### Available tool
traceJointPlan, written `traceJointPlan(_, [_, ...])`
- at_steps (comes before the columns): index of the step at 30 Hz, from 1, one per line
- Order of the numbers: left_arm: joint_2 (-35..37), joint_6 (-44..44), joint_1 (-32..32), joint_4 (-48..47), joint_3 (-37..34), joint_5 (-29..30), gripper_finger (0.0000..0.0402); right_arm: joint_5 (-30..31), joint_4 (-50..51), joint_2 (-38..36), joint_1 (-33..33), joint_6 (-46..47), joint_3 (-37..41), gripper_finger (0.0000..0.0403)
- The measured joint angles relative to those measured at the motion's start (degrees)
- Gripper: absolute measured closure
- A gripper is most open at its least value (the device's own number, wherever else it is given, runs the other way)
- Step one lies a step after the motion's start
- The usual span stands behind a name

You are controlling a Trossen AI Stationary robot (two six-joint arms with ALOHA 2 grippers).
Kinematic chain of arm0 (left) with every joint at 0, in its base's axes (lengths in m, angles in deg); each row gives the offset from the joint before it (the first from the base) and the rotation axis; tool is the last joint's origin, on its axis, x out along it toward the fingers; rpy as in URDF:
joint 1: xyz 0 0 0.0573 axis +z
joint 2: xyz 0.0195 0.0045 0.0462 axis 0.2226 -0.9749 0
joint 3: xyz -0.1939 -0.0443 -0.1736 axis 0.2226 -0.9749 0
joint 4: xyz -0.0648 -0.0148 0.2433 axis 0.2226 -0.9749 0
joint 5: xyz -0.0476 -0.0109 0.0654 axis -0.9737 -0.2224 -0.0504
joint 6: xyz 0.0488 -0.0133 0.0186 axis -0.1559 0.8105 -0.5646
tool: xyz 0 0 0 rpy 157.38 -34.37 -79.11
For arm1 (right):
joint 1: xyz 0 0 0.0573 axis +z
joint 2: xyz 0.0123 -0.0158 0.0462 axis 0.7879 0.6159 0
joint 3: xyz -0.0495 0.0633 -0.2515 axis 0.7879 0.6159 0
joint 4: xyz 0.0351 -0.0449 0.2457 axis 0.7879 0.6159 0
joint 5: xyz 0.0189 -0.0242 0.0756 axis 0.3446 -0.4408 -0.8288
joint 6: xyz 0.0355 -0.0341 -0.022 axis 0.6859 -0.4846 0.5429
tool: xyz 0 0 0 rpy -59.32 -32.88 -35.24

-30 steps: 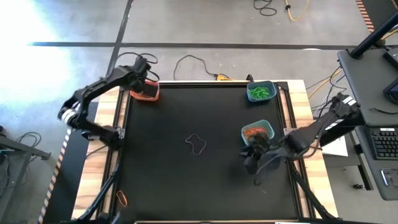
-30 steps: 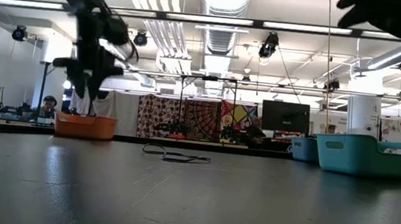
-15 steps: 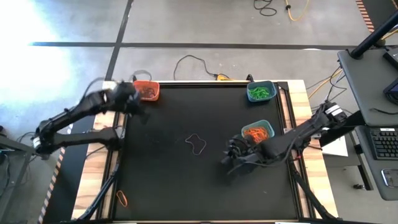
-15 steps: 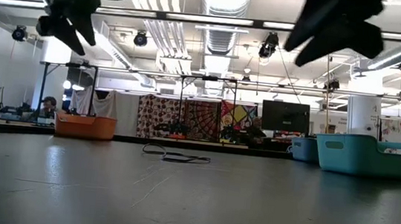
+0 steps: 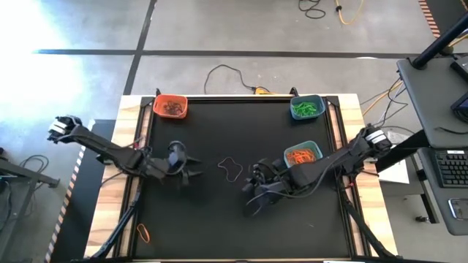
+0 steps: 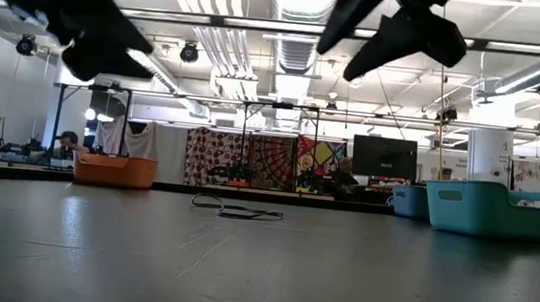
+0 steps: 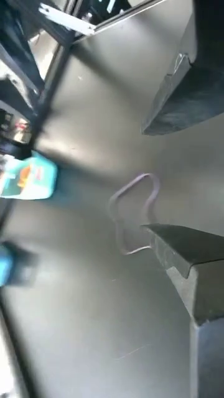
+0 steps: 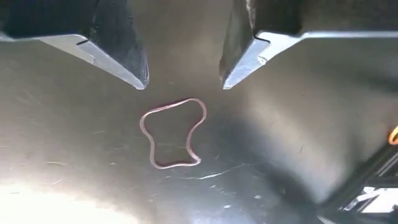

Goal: Sort rubber bands into baskets
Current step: Put the purple rubber band into the orange bin

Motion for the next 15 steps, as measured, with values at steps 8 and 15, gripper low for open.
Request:
traceJointPlan(8, [-12.36, 0.55, 1.12, 4.55, 1.55, -4.24, 0.0161, -4.01, 0.8, 3.26, -1.11, -7.13, -4.57, 0.0153])
traceJointPlan(15, [-23.09, -10.06, 5.87, 12.39, 3.05, -12.61, 0.0137, -4.84, 6.71, 1.73, -3.48, -11.8, -7.18, 0.0122])
